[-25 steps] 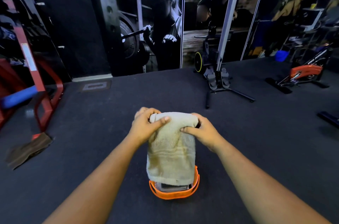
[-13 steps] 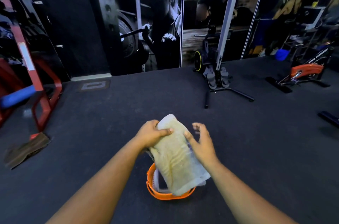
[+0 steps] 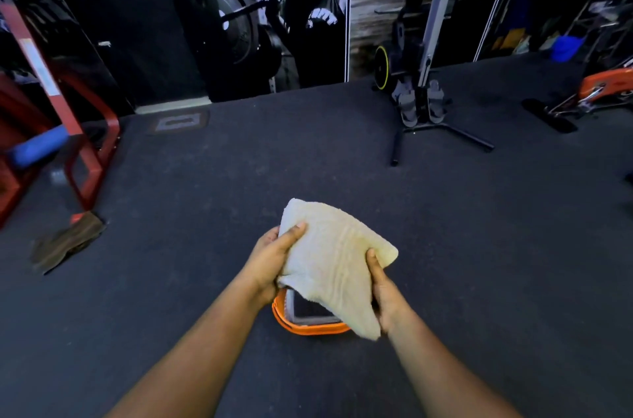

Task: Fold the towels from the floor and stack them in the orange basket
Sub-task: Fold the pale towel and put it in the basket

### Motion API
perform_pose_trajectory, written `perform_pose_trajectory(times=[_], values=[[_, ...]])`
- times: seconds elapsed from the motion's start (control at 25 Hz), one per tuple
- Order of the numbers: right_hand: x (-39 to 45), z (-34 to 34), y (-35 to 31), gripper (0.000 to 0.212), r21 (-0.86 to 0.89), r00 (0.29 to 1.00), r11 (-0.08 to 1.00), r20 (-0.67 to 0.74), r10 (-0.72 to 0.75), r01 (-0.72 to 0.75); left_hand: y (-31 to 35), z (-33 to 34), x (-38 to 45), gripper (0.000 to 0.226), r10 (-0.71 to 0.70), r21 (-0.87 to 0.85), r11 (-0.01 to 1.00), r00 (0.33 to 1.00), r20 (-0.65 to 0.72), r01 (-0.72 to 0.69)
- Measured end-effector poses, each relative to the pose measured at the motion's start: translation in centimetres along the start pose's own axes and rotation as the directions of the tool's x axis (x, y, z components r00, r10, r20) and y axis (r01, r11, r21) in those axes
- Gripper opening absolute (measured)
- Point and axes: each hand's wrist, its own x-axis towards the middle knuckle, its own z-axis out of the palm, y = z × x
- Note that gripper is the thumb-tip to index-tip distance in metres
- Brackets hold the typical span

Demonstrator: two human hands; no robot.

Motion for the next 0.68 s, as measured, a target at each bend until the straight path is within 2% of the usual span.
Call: perform_pose_trajectory(times=[0.04, 0.12, 0.2, 0.28, 0.36, 0.52, 0.68], values=[[0.9, -0.5, -0.1, 0.078, -0.045, 0.998, 0.998, -0.045, -0.037, 0.035, -0.6, -1.0, 0.8, 0.042, -0.019, -0.020, 1.000, 0.999, -0.028, 0.018], [2.7, -1.5, -0.2, 0.070, -0.213, 0.972, 0.970, -0.173, -0.156, 0.118, -2.1, -3.3, 2.7, 0.044, -0.047, 0.044, 0.998, 0.993, -0.105, 0.052], [4.4, -1.8, 0.2, 0.056, -0.336, 0.948, 0.936, -0.250, -0.197, 0.106, -4.5, -5.5, 4.6, 0.043, -0.085, 0.165, 0.980, 0.982, -0.166, 0.113], [6.7, -2.4, 1.6, 0.048, -0.424, 0.930, 0.903, -0.302, -0.208, 0.064, -7.8, -7.3, 7.1, 0.042, -0.158, 0.194, 0.960, 0.963, -0.219, 0.201], [9.3, -3.3, 3.4, 0.040, -0.463, 0.904, 0.886, -0.364, -0.224, 0.032, -11.4, -8.6, 10.0, 0.042, -0.203, 0.193, 0.948, 0.946, -0.251, 0.255], [15.8, -6.3, 6.8, 0.040, -0.505, 0.846, 0.858, -0.493, -0.202, -0.089, -18.2, -10.6, 16.3, 0.043, -0.299, 0.208, 0.907, 0.909, -0.292, 0.365], [25.6, -10.8, 8.9, 0.039, -0.529, 0.824, 0.832, -0.537, -0.177, -0.166, -26.3, -12.3, 25.4, 0.042, -0.352, 0.214, 0.876, 0.877, -0.328, 0.432]])
